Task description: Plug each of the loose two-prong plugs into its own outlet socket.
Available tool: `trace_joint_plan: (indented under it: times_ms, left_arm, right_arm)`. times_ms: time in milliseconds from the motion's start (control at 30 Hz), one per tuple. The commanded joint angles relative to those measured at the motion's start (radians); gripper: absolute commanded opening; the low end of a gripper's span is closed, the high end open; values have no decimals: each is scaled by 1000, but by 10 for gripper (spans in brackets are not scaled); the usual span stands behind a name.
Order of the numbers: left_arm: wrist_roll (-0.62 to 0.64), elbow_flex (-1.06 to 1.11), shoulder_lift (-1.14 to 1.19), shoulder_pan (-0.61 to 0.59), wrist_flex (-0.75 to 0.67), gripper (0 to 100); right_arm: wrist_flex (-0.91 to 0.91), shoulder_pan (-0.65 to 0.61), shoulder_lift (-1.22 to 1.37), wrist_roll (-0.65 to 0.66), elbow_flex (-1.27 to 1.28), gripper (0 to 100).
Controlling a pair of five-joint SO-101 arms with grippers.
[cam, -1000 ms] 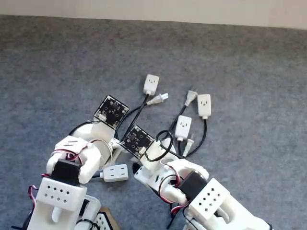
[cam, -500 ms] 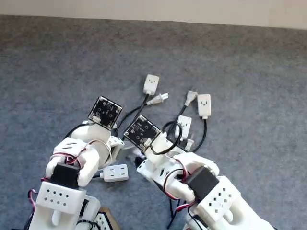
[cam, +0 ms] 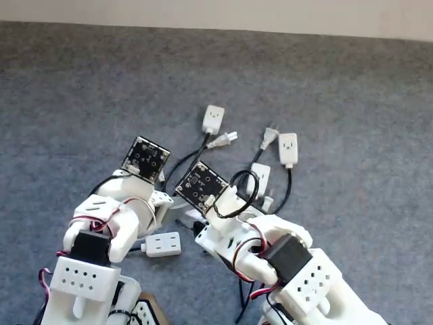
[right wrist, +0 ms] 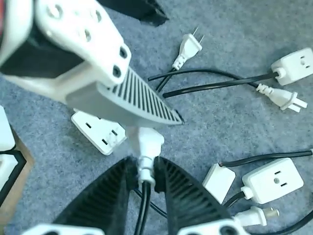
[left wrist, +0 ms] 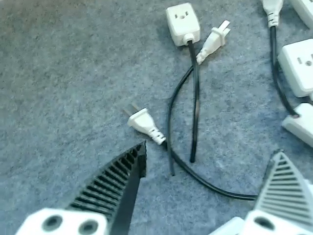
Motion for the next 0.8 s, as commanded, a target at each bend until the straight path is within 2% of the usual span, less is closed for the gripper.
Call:
trace_joint_plan:
  times_ms: [0, 100, 200, 400, 600, 767]
  left_arm:
    - [2, -62, 10, -120, -28, 354]
    - [0, -79, 10, -136, -23, 354]
    - [5, -64, 10, -96, -23, 354]
    - [41, -114, 8, -77, -21, 354]
    - [51, -108, 7, 24, 54, 354]
    - [60, -33, -1, 74, 49, 354]
  right_arm:
    - [51, 28, -18, 11, -96, 5]
    - [79, 28, -16, 12, -119, 5]
    - [85, 28, 5, 12, -137, 5]
    - [39, 27, 125, 5, -136, 5]
    - [-22, 27, 189, -25, -153, 5]
    - [24, 27, 208, -29, -249, 5]
